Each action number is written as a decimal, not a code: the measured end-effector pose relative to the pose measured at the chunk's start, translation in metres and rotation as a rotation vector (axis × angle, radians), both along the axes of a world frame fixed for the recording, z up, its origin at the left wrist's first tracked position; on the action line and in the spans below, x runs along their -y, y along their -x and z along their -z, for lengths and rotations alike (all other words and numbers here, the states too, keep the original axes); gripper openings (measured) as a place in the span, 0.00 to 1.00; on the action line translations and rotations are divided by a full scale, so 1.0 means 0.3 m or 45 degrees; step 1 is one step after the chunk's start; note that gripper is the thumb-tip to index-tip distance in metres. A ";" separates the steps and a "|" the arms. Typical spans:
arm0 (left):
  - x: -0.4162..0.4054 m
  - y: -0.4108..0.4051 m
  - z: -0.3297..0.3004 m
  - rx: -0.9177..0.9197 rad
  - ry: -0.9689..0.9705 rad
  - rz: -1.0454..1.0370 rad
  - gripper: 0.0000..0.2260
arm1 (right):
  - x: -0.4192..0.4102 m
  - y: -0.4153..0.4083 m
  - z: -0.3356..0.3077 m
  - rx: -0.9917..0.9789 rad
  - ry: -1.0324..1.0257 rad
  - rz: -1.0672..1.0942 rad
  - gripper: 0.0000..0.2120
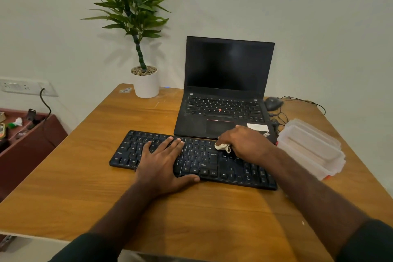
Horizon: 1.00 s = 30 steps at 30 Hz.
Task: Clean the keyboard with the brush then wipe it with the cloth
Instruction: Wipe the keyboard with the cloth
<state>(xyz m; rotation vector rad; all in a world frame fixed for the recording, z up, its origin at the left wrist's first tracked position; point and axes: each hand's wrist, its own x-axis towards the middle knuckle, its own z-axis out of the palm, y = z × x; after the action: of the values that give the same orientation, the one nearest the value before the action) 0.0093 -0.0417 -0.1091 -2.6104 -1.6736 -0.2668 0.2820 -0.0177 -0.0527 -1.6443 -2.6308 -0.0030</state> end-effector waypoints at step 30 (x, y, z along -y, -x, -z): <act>0.004 -0.001 -0.010 -0.079 0.069 -0.032 0.52 | 0.114 -0.058 -0.064 -0.612 0.292 -0.061 0.18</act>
<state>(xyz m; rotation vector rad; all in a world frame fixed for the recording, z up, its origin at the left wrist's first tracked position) 0.0097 -0.0430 -0.1060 -2.6047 -1.7162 -0.1404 0.2993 -0.0518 -0.0333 -1.4095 -2.3591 0.6323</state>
